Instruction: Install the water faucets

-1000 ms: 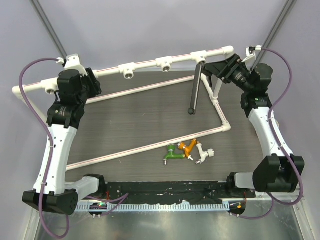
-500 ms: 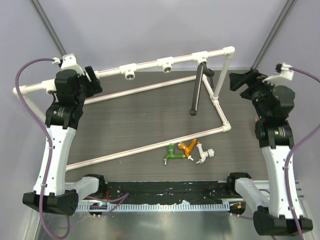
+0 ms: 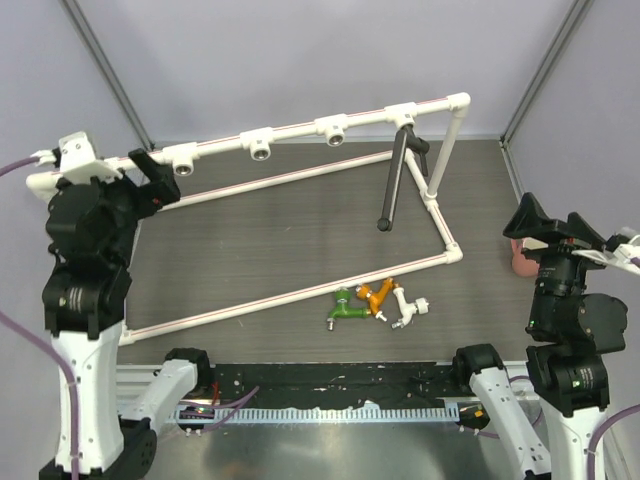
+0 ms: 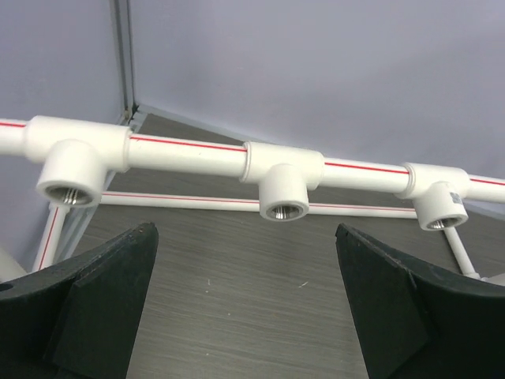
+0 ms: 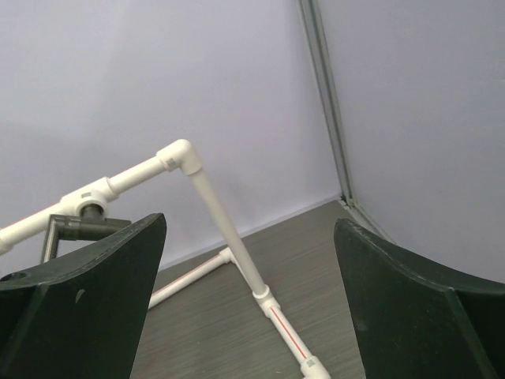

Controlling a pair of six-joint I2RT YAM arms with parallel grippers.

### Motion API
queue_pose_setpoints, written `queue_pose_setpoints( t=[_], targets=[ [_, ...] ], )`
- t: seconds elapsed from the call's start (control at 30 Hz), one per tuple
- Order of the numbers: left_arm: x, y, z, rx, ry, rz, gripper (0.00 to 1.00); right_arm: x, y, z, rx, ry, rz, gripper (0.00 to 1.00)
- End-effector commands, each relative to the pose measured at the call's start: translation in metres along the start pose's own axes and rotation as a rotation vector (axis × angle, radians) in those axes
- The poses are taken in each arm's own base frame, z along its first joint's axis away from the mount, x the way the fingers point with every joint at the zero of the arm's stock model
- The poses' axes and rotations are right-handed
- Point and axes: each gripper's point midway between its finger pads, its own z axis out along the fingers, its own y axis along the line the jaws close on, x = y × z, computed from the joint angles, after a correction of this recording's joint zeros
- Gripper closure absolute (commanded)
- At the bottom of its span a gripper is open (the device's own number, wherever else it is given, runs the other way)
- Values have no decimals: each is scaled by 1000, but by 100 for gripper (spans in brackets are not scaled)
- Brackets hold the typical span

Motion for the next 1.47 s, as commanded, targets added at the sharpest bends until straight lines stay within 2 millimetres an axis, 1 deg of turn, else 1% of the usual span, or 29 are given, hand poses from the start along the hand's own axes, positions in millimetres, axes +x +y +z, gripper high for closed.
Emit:
queue_pose_setpoints(
  t=[0.0, 0.03, 0.07, 0.1, 0.13, 0.17, 0.2, 0.23, 0.27, 0.33, 0.4, 0.5, 0.67, 1.1, 1.43],
  targets=[
    [7, 11, -39, -13, 21, -12, 0, -1, -25, -6, 96, -41, -95, 6],
    [15, 14, -42, -19, 34, -7, 0, 0, -27, -8, 100, -44, -98, 6],
    [13, 18, -57, -15, 6, -13, 0, -4, -33, -14, 119, -59, -99, 6],
    [16, 21, -62, -23, 3, -19, 0, 0, -35, -16, 118, -54, -109, 6],
    [22, 24, -67, -23, 6, -22, 0, -1, -37, -18, 123, -63, -110, 6],
    [22, 28, -80, -21, -19, -33, 0, -3, -43, -23, 139, -80, -102, 6],
    [23, 32, -87, -31, -33, -37, 0, 2, -45, -24, 143, -76, -107, 6],
    [29, 35, -89, -36, -31, -40, 0, 4, -47, -25, 144, -78, -107, 6],
    [29, 40, -101, -40, -56, -47, 0, 4, -48, -27, 144, -85, -101, 6],
    [37, 51, -105, -81, -61, -46, 0, 9, -51, -30, 147, -91, -93, 6],
    [41, 59, -113, -103, -86, -52, 0, 12, -53, -32, 147, -103, -79, 6],
    [42, 67, -121, -129, -106, -55, 0, 12, -53, -33, 139, -113, -92, 6],
    [43, 77, -125, -173, -105, -35, 0, 14, -53, -34, 131, -113, -95, 6],
    [41, 81, -123, -196, -112, 0, 0, 16, -55, -33, 142, -117, -101, 6],
    [45, 81, -113, -197, -111, 16, 0, 17, -56, -31, 151, -113, -106, 6]
  ],
)
